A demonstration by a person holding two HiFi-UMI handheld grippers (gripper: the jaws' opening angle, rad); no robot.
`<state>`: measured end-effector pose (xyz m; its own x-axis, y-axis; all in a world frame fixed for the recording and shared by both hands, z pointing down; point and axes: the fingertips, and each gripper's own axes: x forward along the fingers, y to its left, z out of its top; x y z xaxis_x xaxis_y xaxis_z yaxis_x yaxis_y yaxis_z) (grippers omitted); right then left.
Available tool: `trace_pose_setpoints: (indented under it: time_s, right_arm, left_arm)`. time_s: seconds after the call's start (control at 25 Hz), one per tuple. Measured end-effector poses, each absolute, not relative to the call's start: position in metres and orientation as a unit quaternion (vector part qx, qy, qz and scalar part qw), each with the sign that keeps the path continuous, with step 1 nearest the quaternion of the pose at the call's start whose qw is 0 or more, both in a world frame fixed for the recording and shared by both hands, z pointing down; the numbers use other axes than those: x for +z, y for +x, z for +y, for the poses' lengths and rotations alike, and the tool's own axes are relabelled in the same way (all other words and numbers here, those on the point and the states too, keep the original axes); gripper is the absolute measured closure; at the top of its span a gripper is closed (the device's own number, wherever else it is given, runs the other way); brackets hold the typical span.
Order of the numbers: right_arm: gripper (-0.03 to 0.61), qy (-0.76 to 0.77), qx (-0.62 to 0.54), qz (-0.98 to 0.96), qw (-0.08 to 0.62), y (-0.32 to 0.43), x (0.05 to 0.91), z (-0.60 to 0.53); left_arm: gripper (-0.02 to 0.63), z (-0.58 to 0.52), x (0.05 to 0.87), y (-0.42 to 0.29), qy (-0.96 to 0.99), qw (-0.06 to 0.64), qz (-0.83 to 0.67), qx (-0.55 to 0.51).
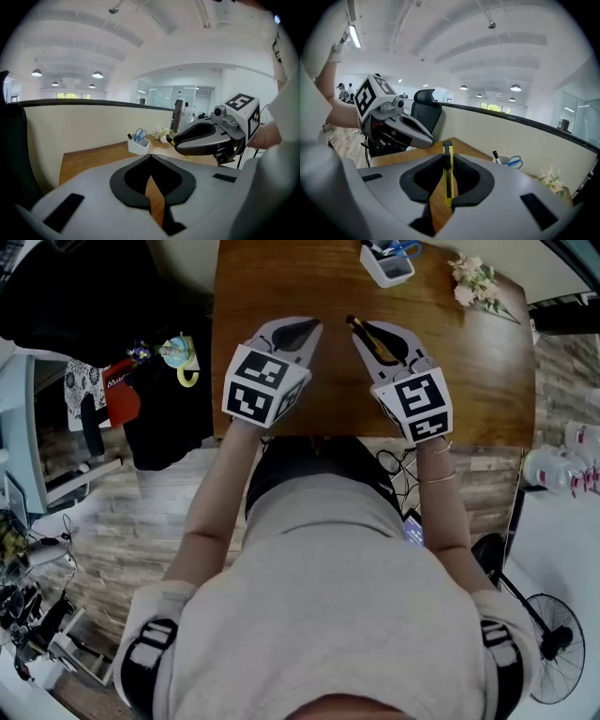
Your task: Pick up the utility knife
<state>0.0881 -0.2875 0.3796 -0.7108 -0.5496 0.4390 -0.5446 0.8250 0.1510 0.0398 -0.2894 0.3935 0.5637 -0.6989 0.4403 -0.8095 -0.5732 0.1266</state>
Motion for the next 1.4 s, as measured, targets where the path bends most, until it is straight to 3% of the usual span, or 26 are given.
trace_pose_setpoints:
  time_s: [0.76,1.4]
  right_arm:
    - [0.502,0.394,0.056,-0.917,0.021,0.123,0.286,-0.294]
    - [0.502,0.431,0.078,-0.899,-0.005,0.152,0.289,-0.282]
  left_arm:
    - [0.601,-0.293,0.316,0.080,0.900,0.098,-0.408,0.114]
    - [0.601,-0.287,0.324,0.100,0.908,0.103,-0.384,0.129]
